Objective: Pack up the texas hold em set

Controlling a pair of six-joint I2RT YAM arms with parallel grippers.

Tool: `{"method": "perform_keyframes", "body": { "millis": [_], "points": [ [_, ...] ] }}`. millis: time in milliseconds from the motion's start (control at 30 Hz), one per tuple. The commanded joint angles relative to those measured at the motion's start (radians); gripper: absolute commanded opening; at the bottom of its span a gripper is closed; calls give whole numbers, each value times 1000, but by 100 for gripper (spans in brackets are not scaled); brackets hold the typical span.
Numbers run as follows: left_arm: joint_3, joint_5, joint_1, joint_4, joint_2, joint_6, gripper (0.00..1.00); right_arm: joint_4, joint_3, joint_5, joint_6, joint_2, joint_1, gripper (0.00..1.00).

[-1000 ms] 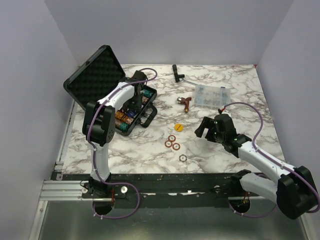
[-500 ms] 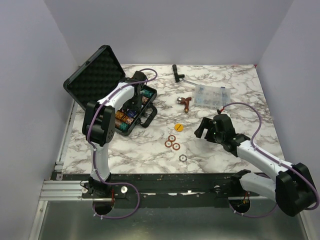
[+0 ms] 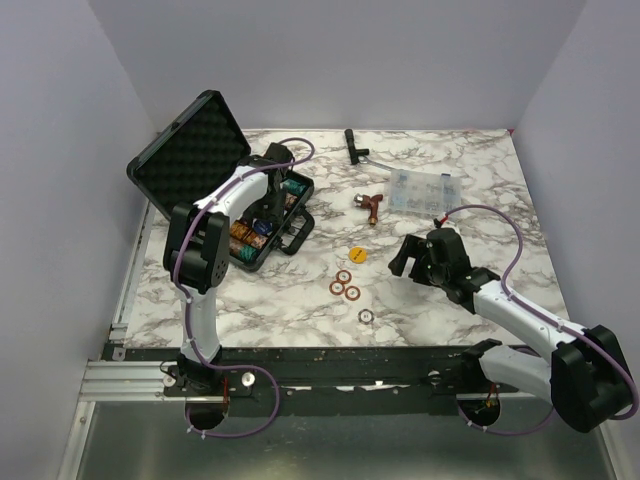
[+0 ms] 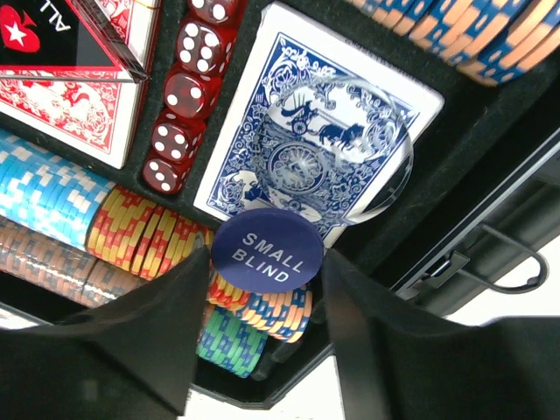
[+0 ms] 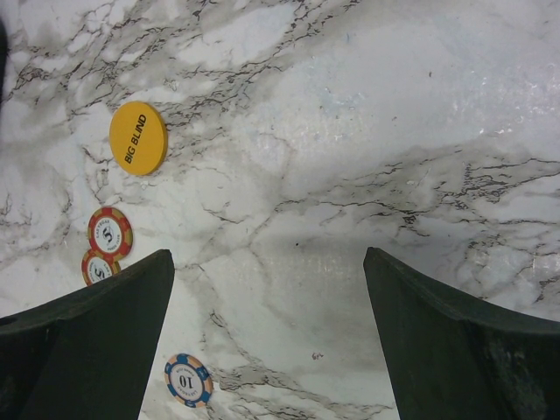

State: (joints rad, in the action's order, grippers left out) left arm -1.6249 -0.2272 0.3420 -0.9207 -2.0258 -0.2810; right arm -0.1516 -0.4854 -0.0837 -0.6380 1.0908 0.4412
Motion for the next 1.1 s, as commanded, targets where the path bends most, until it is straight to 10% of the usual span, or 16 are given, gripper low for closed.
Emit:
{"method": "perform_keyframes", "body": {
  "millis": [0, 233, 1067],
  "points": [
    [-38, 26, -10, -60, 1, 2, 60, 4, 8, 13, -1, -7, -3, 92],
    [-111, 104, -32, -65, 1, 3, 81, 4, 4, 14, -1, 7, -3, 92],
    [-306, 130, -37, -98, -182, 19, 71, 18, -10, 32, -11, 45, -2, 92]
  ]
}}
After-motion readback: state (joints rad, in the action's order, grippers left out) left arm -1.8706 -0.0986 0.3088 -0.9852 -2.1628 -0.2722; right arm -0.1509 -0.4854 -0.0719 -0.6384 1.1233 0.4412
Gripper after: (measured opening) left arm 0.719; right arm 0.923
